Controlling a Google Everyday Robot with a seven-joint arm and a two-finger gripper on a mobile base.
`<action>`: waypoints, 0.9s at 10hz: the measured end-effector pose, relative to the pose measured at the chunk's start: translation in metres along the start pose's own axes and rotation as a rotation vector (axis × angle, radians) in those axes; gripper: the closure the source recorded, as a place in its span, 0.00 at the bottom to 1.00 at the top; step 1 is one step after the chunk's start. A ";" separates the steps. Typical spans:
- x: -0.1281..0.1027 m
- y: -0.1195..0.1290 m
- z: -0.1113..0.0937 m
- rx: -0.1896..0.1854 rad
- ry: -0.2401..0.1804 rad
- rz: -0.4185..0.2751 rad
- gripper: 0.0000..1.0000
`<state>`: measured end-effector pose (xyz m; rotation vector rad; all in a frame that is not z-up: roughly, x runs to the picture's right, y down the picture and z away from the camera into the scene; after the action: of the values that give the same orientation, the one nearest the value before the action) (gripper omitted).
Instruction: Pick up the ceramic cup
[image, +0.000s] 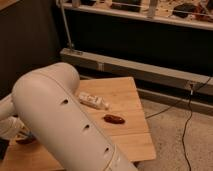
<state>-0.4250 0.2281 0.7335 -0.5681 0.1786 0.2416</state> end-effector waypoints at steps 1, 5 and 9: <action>-0.001 -0.001 -0.001 0.002 -0.003 0.000 0.82; -0.002 -0.031 -0.047 0.060 -0.075 0.054 1.00; 0.009 -0.060 -0.124 0.034 -0.189 0.164 1.00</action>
<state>-0.4120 0.1127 0.6593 -0.4942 0.0455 0.4483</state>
